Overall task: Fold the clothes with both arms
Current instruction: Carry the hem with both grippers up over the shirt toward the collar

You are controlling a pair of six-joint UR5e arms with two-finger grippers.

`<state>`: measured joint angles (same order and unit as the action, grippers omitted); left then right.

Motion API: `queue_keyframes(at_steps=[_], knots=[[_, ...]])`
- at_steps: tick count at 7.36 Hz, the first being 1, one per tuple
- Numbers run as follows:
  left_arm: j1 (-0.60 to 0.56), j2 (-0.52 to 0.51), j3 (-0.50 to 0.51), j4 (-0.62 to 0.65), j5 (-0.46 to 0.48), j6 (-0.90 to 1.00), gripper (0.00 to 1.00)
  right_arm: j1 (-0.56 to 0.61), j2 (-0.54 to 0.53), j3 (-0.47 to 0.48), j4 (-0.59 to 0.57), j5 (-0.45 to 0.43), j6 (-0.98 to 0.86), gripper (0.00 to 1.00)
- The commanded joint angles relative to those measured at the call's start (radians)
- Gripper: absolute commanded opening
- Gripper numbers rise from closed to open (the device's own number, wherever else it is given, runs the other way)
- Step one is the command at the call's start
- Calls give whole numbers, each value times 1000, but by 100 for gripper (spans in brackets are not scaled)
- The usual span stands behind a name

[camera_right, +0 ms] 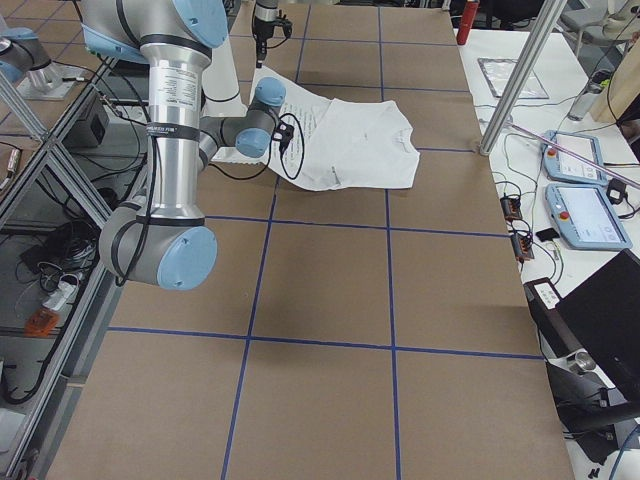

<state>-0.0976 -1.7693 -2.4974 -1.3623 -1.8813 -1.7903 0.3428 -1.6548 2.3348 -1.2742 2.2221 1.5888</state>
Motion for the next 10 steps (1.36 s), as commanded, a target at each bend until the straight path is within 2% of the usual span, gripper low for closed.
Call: queue_keyframes(at_steps=[1,3,4,5,8,9,10], knots=[[-61,-21,9,6,-4,-9,0,84,99,-72,-1,5,-7,0],[-233,-22,35,9,-13,113,0,210,162,-146,-2,8,-24,0],[-319,-32,79,8,-68,191,0,290,197,-167,-4,20,-86,0],[-383,-73,145,8,-79,236,0,358,237,-192,-4,25,-87,0],[-571,-137,274,9,-147,360,0,433,358,-293,-11,37,-87,0],[-614,-148,297,8,-159,405,0,455,404,-337,-11,36,-87,0],[-638,-203,352,8,-166,405,0,467,447,-377,-10,33,-89,0]])
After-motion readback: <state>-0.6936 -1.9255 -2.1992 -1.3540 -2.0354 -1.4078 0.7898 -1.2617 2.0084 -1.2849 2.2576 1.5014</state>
